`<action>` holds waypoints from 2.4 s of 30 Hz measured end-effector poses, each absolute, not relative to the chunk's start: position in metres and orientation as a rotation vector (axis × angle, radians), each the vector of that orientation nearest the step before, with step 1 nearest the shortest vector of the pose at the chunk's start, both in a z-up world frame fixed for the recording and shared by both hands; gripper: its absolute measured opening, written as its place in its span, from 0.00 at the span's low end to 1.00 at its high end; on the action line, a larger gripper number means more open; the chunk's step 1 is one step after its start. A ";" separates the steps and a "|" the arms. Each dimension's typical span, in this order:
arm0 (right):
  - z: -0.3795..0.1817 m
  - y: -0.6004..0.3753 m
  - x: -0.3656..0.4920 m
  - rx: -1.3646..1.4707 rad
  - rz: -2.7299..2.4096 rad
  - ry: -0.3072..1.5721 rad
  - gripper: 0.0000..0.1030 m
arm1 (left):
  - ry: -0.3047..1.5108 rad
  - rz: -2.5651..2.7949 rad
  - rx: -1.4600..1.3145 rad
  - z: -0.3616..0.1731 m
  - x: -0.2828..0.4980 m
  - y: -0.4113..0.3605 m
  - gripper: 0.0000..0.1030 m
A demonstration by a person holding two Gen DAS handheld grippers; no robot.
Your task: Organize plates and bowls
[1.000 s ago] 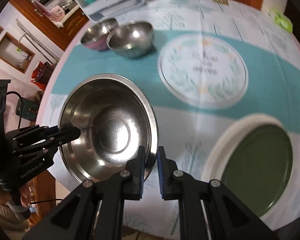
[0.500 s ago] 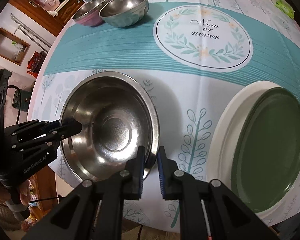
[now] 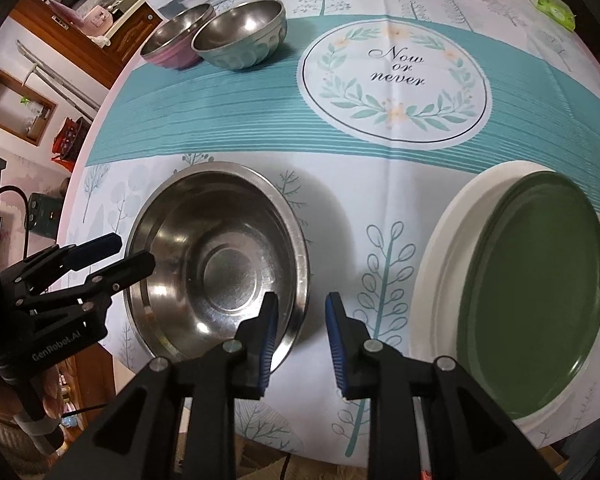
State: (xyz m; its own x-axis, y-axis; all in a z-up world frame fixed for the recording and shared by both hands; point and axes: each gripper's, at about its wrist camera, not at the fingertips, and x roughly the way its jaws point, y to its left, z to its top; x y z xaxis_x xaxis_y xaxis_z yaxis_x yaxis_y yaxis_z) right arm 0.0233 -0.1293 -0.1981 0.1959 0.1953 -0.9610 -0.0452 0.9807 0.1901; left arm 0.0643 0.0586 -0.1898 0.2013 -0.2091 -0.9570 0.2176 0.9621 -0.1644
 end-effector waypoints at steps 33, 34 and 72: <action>-0.121 -0.111 -0.022 0.069 0.319 1.152 0.24 | 1.120 -0.195 0.043 -0.085 0.008 0.084 0.74; -0.118 -0.110 -0.021 0.071 0.324 1.146 0.24 | 1.115 -0.198 0.035 -0.083 0.009 0.087 0.74; -0.134 0.020 0.328 0.117 0.091 1.223 0.25 | 1.251 -0.372 -0.275 -0.173 0.368 0.214 0.77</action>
